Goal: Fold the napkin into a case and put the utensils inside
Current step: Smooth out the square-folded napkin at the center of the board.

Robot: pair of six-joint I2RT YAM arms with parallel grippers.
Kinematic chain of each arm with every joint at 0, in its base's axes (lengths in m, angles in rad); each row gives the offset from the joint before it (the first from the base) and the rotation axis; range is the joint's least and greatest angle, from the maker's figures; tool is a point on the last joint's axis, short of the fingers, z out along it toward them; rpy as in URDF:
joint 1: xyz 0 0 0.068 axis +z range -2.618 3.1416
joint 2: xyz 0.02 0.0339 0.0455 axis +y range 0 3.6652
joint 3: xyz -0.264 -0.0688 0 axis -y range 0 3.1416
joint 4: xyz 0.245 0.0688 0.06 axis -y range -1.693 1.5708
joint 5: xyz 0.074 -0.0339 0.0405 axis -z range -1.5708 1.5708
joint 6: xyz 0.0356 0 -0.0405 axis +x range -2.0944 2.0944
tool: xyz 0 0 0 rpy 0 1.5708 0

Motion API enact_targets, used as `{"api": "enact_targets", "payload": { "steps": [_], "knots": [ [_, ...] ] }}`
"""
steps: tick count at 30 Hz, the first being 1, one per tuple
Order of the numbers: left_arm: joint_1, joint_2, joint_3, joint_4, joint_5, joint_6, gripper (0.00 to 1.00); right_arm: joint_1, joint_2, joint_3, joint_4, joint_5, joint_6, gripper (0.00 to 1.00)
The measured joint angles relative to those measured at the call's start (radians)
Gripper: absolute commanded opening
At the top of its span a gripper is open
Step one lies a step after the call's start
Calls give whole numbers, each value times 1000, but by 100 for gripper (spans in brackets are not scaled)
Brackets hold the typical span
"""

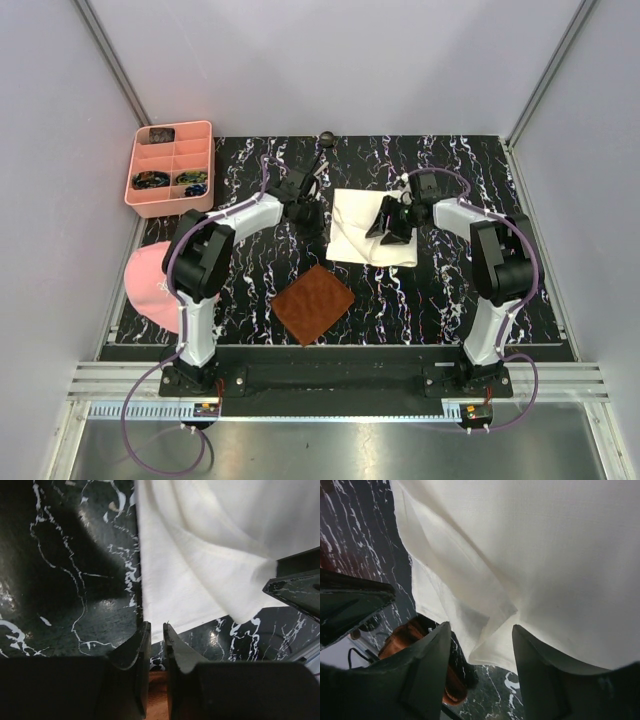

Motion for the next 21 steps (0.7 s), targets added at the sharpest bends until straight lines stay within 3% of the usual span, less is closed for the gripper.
{"api": "enact_targets", "payload": {
  "steps": [11, 17, 21],
  "knots": [
    [16, -129, -91, 4, -36, -4, 19, 62, 0, -92, 224, -138, 120, 62],
    [61, -196, -146, 19, -52, -32, 24, 174, 8, -55, 254, -163, 149, 71],
    [81, -197, -148, 24, -48, -42, 32, 178, 10, -52, 256, -174, 148, 79]
  ]
}}
